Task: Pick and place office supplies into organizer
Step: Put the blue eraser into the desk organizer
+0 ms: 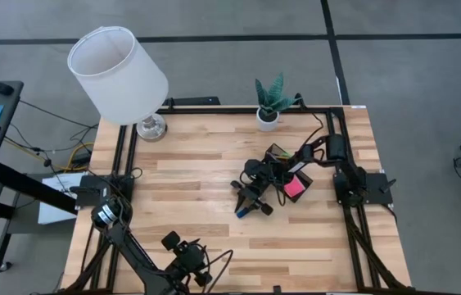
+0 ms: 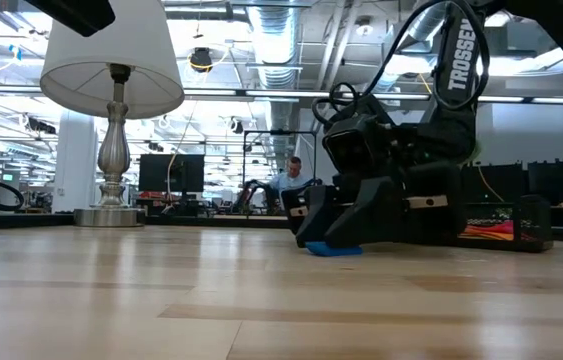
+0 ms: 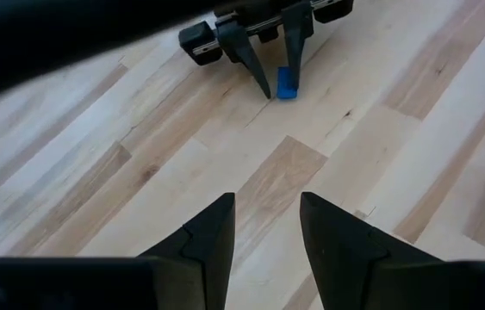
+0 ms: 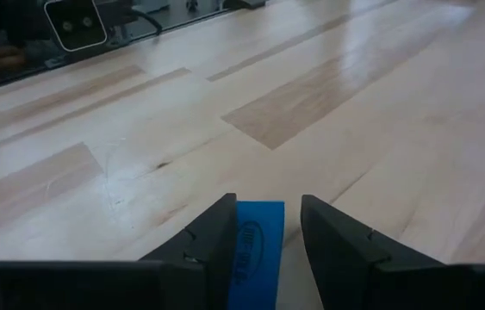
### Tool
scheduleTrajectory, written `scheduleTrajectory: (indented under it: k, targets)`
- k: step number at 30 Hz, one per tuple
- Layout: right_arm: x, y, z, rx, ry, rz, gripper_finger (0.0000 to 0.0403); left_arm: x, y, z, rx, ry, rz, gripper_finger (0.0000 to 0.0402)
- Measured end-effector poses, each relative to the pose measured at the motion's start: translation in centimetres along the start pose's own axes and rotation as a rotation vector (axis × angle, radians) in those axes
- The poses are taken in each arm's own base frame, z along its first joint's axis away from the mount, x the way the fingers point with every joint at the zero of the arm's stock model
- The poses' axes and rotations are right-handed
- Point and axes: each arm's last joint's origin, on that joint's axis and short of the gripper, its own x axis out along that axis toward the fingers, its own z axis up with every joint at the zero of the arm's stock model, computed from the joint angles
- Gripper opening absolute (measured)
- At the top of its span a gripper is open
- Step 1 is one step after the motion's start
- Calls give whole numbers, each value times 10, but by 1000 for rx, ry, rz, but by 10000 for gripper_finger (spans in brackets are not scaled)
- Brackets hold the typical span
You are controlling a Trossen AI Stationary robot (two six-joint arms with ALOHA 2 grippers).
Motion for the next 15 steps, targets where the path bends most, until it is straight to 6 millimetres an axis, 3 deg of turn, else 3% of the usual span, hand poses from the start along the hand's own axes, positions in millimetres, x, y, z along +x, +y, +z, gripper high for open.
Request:
scheduleTrajectory:
  k: [7, 15]
  targets:
    - [-3, 0, 10, 54, -24, 12, 127, 0, 0, 0, 3, 0, -1, 125]
    - [4, 8, 8, 55, 24, 39, 127, -1, 0, 0, 19, -5, -2, 125]
